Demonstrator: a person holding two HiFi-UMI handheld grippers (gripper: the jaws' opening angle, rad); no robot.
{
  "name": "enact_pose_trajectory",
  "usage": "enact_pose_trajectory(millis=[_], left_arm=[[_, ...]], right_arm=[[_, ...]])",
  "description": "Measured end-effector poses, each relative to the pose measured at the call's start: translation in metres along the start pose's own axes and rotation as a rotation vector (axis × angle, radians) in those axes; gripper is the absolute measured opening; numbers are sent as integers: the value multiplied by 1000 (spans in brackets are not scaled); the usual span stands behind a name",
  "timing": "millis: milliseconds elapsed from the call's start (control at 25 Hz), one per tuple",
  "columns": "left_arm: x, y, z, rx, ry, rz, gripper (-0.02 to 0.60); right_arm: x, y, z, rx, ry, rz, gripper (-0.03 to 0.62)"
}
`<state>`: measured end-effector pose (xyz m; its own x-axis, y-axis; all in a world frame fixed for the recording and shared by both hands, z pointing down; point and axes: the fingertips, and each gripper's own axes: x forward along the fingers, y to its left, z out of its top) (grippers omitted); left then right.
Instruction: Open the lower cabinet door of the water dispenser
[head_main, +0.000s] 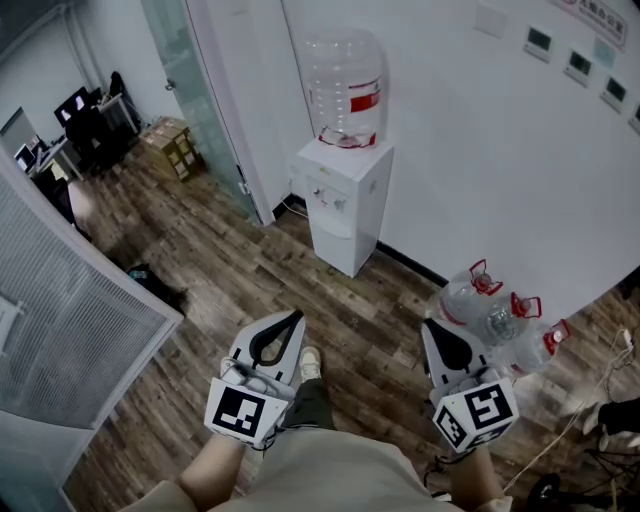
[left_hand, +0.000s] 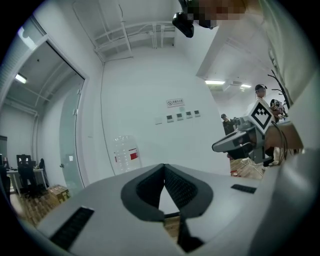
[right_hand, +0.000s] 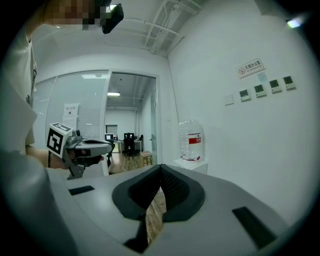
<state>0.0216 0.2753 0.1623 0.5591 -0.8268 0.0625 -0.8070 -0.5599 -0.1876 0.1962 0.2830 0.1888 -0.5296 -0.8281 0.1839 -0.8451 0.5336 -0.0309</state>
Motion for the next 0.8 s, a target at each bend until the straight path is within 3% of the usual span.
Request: enact_pose_trajectory(millis=[360,800], left_arm=[[69,115,-9,-44,7,11,5],[157,252,-25,-19,24,-26,5]], right_arm=[[119,-20,37,3,12,-5,6],[276,-49,65,38,54,-44,6]])
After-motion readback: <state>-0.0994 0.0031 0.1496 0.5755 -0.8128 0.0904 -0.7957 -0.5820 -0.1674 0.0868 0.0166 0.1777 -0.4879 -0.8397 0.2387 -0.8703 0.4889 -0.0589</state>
